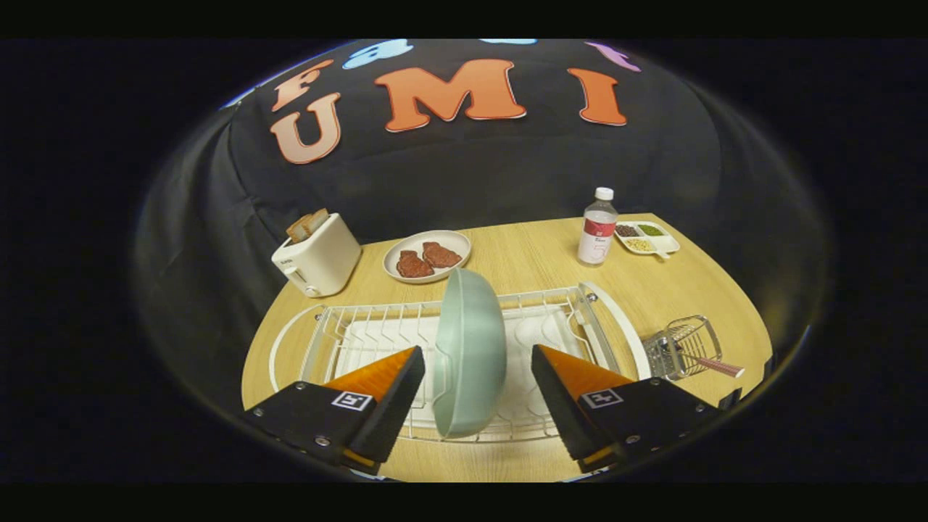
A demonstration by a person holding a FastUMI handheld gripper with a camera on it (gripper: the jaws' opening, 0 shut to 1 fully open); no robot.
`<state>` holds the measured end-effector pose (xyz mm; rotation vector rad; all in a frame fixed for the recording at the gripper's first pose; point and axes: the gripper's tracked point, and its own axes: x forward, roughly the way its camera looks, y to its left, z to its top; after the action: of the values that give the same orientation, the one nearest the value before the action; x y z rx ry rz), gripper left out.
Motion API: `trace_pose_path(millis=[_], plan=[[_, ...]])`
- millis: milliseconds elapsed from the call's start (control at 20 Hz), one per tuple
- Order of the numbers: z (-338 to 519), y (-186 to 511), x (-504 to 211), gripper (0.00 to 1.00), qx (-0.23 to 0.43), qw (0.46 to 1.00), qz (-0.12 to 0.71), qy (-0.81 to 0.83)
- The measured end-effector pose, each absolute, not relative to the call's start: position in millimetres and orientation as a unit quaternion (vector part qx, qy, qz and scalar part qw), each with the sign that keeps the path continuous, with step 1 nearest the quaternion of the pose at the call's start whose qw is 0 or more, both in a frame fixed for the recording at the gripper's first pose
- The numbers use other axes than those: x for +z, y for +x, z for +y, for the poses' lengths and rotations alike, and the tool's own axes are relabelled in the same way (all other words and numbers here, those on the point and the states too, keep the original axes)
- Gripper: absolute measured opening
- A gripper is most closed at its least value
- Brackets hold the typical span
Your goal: Take the plate from the dish rack, then take the spoon from the basket and place it into the plate.
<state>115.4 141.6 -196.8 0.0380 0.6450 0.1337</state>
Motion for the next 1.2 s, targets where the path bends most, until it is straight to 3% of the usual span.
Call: trace_pose_path(millis=[400,450,550,900,1200], plan=[[150,117,-224,0.61,0.035,0.935,0.352,-0.001],[150,119,-222,0.48,0.026,0.937,0.349,-0.006],[148,118,-221,0.35,0.008,0.938,0.347,-0.013],[137,123,-193,0.27,-0.046,0.946,0.31,-0.078],[131,116,-183,0.26,-0.078,0.947,0.302,-0.084]])
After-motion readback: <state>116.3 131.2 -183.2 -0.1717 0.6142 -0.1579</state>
